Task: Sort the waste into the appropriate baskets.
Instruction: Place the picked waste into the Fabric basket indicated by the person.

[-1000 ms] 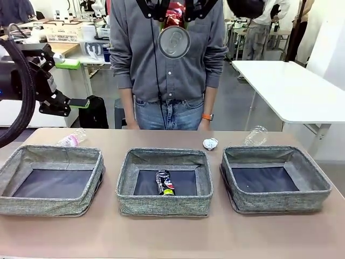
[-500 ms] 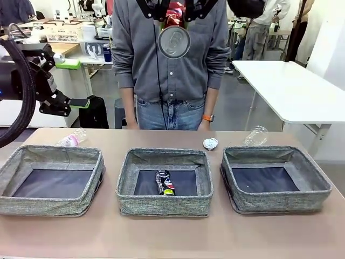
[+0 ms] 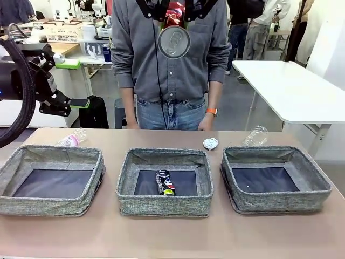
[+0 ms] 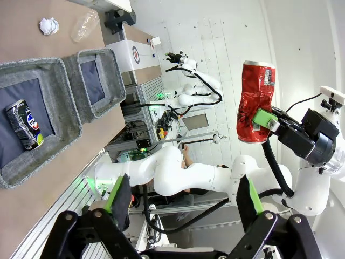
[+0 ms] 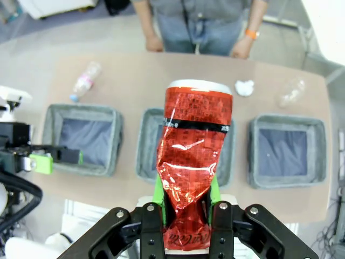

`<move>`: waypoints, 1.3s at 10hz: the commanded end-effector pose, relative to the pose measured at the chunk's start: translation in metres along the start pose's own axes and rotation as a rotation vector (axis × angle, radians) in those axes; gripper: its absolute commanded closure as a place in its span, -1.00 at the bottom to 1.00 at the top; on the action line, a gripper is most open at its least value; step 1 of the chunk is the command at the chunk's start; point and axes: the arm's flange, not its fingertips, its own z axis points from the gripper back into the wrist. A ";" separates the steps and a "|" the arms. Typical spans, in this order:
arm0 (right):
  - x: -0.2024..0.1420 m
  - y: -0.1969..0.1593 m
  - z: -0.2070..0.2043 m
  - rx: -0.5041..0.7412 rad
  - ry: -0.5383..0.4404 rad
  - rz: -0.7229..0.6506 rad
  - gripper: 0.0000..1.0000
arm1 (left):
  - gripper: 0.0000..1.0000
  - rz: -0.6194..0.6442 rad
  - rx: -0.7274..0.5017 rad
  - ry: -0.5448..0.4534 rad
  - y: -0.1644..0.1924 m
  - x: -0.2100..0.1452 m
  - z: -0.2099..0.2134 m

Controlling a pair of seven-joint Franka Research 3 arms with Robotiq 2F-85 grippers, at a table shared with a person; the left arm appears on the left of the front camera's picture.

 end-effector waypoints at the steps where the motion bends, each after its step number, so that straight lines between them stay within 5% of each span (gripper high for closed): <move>1: 0.001 -0.002 0.002 0.003 -0.002 -0.005 0.33 | -1.00 0.011 -0.021 -0.012 -0.005 0.001 -0.001; 13: 0.001 -0.002 0.002 0.003 -0.002 -0.005 0.33 | -1.00 0.011 -0.021 -0.012 -0.005 0.001 -0.001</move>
